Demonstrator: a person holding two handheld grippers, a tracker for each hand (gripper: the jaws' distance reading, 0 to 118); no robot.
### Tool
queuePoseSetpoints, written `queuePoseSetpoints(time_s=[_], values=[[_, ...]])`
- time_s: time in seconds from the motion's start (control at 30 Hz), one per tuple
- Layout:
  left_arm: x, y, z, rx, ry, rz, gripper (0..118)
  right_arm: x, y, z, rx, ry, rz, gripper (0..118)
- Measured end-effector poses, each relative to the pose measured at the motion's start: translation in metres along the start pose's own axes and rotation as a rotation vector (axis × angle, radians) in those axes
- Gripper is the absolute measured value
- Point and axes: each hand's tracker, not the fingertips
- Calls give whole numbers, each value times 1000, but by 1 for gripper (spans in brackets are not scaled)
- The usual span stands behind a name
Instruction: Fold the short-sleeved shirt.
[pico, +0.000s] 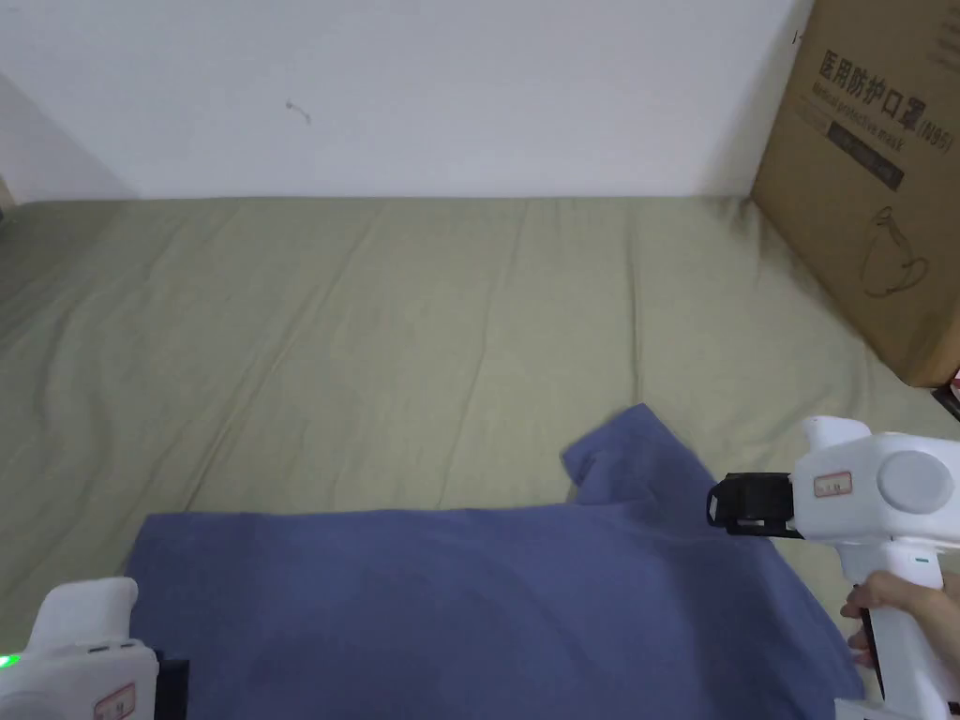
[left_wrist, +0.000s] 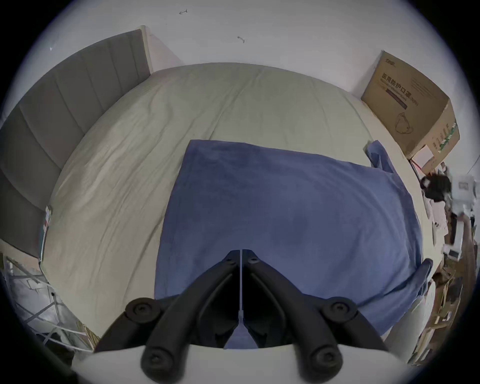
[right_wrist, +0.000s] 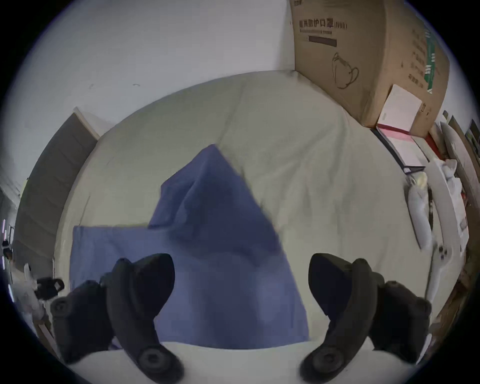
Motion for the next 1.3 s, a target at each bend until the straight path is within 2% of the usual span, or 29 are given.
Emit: queuePoseSetpoints(time_s=[0.1, 0.17, 0.2, 0.23, 0.3, 0.4, 0.47, 0.5, 0.53, 0.57, 0.63, 0.67, 0.7, 0.9, 0.93, 0.97, 1.0, 1.03, 1.07, 1.17, 1.27, 1.3], values=[[2, 1, -13, -33, 1, -13, 1, 10, 17, -43, -76, 3, -3, 105], [3, 3, -21, -59, 14, -25, 1, 13, 19, -67, -152, -20, -11, 97], [3, 3, -25, -65, 23, -28, 1, 13, 17, -76, -184, -18, 8, 92], [1, 3, -27, -72, 28, -27, 1, 10, 14, -82, -224, -26, 33, 92], [-2, 4, -30, -85, 31, -26, 1, 3, 9, -88, -216, -76, 144, 91], [-4, 3, -27, -89, 58, -41, 1, 2, 12, -78, -205, -73, 124, 87], [-8, 3, -25, -87, 52, -35, 1, 2, 16, -74, -189, -88, 140, 70], [-11, 3, -24, -85, 49, -25, 1, 1, 17, -69, -177, -84, 151, 51], [-13, 3, -24, -82, 47, -11, 1, 0, 17, -65, -163, -65, 158, 26], [-15, 3, -24, -81, 43, -1, 1, -1, 21, -64, -178, -13, 138, 5], [-18, 4, -24, -82, 52, 11, 1, -10, 19, -58, -166, -13, 154, 4], [-20, 5, -24, -79, 57, 12, 1, -13, 18, -56, -133, -52, 199, 4], [-23, 7, -24, -76, 62, 13, 1, -14, 19, -59, -137, -68, 207, 4], [-40, 43, -39, -39, 53, 46, 4, -10, 24, -56, -138, -44, 170, 4], [-41, 53, -45, -42, 66, 44, 14, -10, 23, -56, -145, -42, 173, 4], [-43, 64, -52, -63, 84, 49, 34, -10, 23, -56, -145, -46, 187, 4], [-46, 74, -60, -60, 81, 50, 62, -10, 23, -56, -147, -51, 198, 4], [-50, 84, -69, -57, 55, 66, 83, -10, 23, -57, -147, -55, 198, 4], [-54, 95, -81, -64, -24, 110, 96, -10, 22, -57, -147, -52, 193, 4], [-59, 128, -112, -109, -76, 211, 97, -9, 23, -60, -149, -47, 168, 4], [-64, 148, -140, -108, 50, 176, 96, -9, 21, -63, -159, -51, 180, 4], [-58, 147, -147, -121, 72, 136, 84, -9, 21, -63, -164, -53, 188, 4]])
